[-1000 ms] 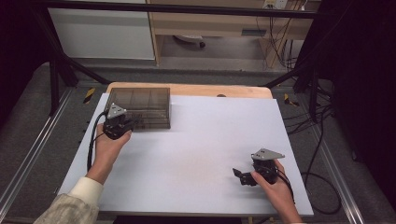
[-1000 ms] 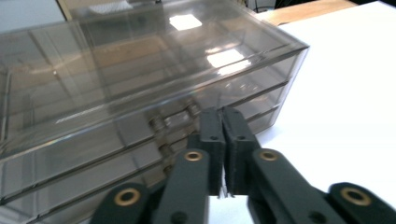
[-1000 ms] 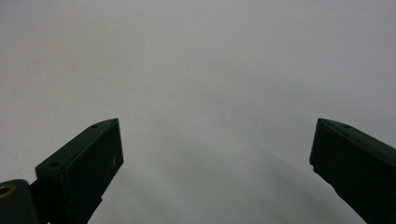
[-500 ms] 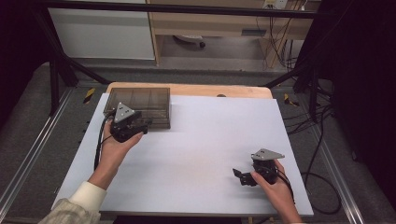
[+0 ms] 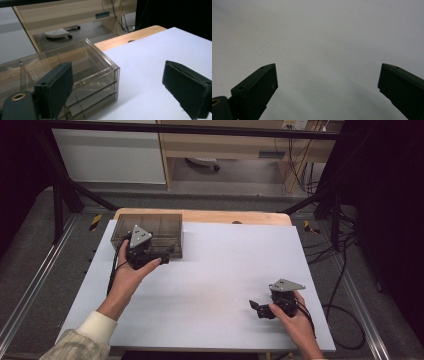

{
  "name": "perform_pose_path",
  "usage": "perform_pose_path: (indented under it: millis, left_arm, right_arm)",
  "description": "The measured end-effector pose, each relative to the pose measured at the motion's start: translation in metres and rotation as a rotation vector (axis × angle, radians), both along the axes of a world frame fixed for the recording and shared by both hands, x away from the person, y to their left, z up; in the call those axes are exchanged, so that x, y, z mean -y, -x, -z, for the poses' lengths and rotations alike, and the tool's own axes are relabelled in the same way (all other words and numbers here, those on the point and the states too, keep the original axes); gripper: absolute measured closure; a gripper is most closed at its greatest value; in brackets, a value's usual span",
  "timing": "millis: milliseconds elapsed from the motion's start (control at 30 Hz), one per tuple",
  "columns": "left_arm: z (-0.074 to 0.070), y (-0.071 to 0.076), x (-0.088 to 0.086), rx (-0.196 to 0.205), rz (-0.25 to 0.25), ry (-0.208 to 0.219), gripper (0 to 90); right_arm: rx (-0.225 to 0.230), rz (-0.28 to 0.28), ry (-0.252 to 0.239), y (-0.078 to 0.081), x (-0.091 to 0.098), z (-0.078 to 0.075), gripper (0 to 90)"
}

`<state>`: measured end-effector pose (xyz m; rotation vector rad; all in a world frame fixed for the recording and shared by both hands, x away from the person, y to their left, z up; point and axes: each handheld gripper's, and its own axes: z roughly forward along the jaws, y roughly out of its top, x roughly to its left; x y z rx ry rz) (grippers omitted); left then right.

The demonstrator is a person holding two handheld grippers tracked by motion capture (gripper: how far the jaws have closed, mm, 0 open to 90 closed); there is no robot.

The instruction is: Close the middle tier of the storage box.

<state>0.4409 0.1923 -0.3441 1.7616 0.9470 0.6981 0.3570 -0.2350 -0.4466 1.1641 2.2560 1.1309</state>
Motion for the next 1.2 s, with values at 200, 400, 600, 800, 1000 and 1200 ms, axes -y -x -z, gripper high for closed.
perform_pose_path:
  millis: [200, 400, 600, 800, 1000, 1200]
  left_arm:
    - [-0.005, -0.004, 0.0, 0.007, -0.001, 0.019, 7.6]
    - [-0.008, -0.004, -0.008, 0.025, -0.02, 0.026, 7.4]
    - [-0.012, -0.003, -0.022, 0.033, -0.042, 0.035, 7.4]
    - [-0.015, 0.0, -0.036, 0.029, -0.058, 0.039, 5.3]
    - [-0.017, 0.003, -0.05, 0.027, -0.066, 0.057, 4.6]
    - [-0.02, 0.007, -0.062, 0.03, -0.075, 0.072, 4.5]
  right_arm:
    - [0.004, 0.0, -0.004, 0.0, 0.001, 0.0, 3.0]
    - [0.004, 0.003, -0.002, 0.0, 0.001, 0.0, 2.9]
    - [0.003, 0.009, -0.01, 0.002, 0.002, -0.001, 2.9]
    - [0.005, 0.005, -0.012, 0.002, 0.002, -0.002, 2.9]
    - [0.007, 0.007, -0.007, 0.002, 0.002, -0.001, 2.9]
    - [0.007, 0.006, -0.008, 0.002, 0.002, -0.001, 2.9]
